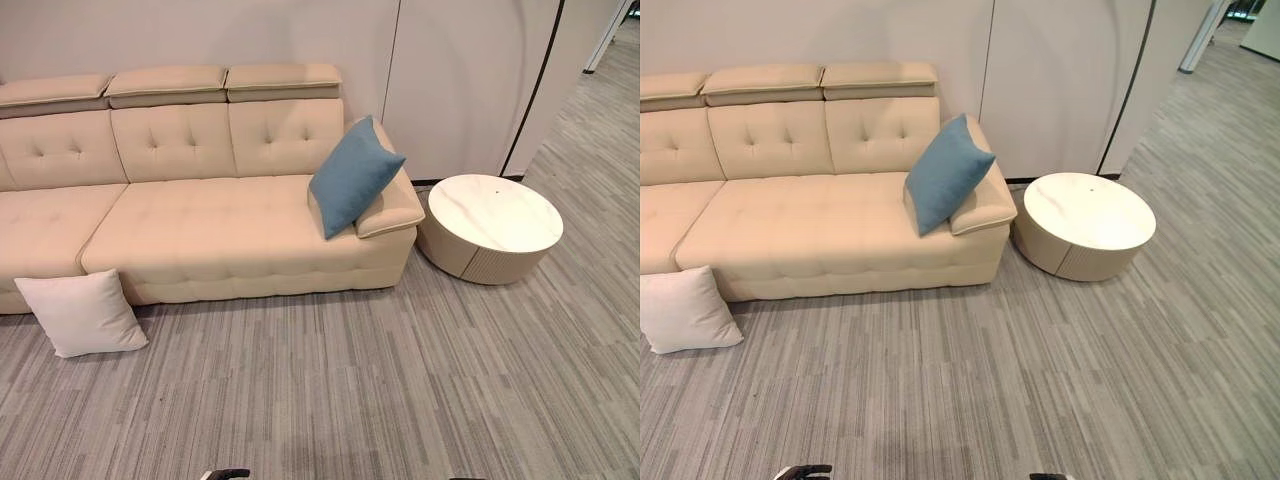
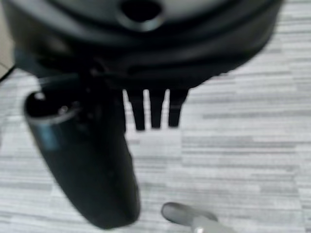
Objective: Pick up all the scattered cushions and arrange them neatly on the sofa.
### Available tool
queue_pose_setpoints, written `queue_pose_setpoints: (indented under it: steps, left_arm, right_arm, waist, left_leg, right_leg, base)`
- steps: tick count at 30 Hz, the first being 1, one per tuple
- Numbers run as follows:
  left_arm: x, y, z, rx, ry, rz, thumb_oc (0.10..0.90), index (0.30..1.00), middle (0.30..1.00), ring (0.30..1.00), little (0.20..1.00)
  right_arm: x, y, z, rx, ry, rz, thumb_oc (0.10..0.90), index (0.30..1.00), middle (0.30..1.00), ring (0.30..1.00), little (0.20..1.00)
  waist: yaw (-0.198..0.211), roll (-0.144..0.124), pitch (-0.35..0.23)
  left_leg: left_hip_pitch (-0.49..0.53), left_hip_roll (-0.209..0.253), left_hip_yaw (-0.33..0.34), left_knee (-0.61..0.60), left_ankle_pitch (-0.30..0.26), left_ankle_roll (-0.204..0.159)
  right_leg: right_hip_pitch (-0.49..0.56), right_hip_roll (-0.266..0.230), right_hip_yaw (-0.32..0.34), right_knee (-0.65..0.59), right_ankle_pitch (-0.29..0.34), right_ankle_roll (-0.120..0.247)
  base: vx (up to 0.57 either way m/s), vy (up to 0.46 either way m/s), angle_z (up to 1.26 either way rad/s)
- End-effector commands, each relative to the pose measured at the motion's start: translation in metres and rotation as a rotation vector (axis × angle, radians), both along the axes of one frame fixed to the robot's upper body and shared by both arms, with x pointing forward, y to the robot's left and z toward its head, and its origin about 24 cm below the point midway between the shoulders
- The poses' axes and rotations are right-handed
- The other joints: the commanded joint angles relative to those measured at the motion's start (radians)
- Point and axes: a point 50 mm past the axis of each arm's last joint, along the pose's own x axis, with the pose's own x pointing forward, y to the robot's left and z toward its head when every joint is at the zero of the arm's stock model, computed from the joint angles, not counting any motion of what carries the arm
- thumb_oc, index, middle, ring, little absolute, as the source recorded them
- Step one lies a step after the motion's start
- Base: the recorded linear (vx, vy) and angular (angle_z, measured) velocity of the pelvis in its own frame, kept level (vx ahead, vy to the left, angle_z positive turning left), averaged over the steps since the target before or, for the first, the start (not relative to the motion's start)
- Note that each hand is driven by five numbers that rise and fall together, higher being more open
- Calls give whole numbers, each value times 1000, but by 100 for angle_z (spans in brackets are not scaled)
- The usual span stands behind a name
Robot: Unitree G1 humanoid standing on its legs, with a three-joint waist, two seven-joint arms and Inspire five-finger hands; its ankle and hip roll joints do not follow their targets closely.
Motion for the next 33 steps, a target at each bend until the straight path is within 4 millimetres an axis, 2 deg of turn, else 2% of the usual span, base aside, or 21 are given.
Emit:
queue_pose_setpoints:
  steps: [1,11,18,28,33]
  left_arm:
    - [16,0,3,29,-37,-51,800,900,900,900,900]
    - [11,-1,2,29,-15,-58,800,900,900,900,900]
    - [17,-3,2,23,-29,-77,800,900,900,900,900]
    - [37,-12,6,16,-76,-130,800,900,900,900,900]
    - [35,-13,5,10,-72,-134,800,900,900,900,900]
  right_arm:
    - [8,-3,3,-45,-12,53,800,900,900,900,900]
    - [4,-1,1,-36,0,47,800,900,900,900,900]
    - [6,0,1,-32,-5,49,800,900,900,900,900]
    - [12,-8,5,-57,-30,36,800,900,900,900,900]
    - [10,-9,5,-57,-24,32,800,900,900,900,900]
  waist:
    - [-5,-28,-9]
    - [-12,-26,-3]
    - [-22,-27,13]
    - [-36,-43,70]
    - [-36,-45,77]
  left_leg:
    - [-4,-7,-13,0,-83,-16]
    - [-4,-1,-11,2,-81,-19]
    - [-26,6,-16,29,-80,-28]
    - [-191,1,-13,276,-108,-54]
    - [-220,4,5,312,-117,-47]
  right_leg:
    - [-34,-61,-30,5,7,99]
    - [-33,-55,-27,5,3,92]
    - [-49,-45,-23,20,-4,79]
    - [-98,-40,-37,69,-18,34]
    - [-93,-44,-46,74,-30,31]
  base:
    - [0,0,0]
    - [-1,-20,0]
    - [-15,-50,1]
    - [-40,-51,13]
    - [59,12,14]
